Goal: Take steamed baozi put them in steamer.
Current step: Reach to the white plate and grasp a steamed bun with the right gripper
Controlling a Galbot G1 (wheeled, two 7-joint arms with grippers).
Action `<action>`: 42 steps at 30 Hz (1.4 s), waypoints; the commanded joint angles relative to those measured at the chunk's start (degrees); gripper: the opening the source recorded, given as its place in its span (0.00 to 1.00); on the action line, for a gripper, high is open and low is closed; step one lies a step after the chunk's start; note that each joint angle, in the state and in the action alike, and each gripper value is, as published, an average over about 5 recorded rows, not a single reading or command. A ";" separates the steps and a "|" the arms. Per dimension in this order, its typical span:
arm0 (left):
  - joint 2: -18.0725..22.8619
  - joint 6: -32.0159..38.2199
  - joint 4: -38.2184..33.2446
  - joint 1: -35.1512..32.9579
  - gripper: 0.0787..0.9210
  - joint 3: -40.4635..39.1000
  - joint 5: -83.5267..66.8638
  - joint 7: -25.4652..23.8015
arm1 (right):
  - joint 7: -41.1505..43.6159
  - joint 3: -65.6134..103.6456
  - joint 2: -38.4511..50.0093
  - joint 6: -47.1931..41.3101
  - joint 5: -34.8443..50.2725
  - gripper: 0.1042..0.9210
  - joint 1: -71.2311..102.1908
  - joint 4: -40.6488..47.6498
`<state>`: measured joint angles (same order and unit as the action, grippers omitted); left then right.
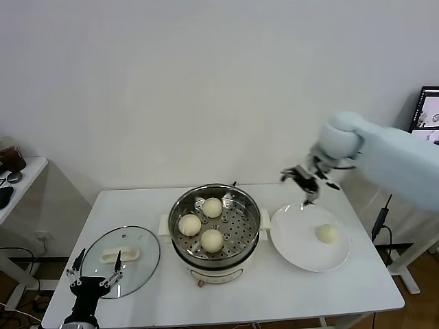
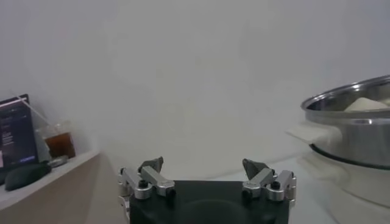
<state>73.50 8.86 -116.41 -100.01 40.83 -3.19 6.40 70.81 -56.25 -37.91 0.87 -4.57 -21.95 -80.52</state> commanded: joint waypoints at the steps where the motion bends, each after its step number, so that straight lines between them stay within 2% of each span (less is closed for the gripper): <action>1: -0.08 -0.03 -0.06 0.03 0.88 -0.24 0.08 -0.03 | 0.09 17.47 9.72 -5.18 -6.93 0.88 21.07 8.00; 7: 0.21 -0.12 -0.16 -0.22 0.88 -0.14 0.32 -0.09 | -1.19 25.39 6.85 -2.32 -11.78 0.88 29.14 13.68; 19: 0.46 -0.01 -0.15 -1.26 0.88 0.86 0.42 -0.04 | -5.20 30.31 -3.18 0.25 -16.98 0.88 33.34 22.61; 36: 0.74 -0.05 0.22 -1.23 0.88 1.37 0.35 0.01 | -6.25 30.59 -9.65 1.12 -20.63 0.88 32.44 28.00; 39: 0.83 -0.05 0.22 -1.25 0.88 1.36 0.34 0.01 | -5.54 30.44 -9.52 0.70 -21.47 0.85 32.38 28.00; 42: 0.87 -0.05 0.26 -1.24 0.88 1.33 0.34 0.02 | -5.04 30.42 -9.34 0.68 -22.08 0.77 32.38 28.15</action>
<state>74.35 8.83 -116.16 -101.22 42.19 -2.84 6.41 65.45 -26.48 -45.67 1.71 -24.95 9.69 -54.15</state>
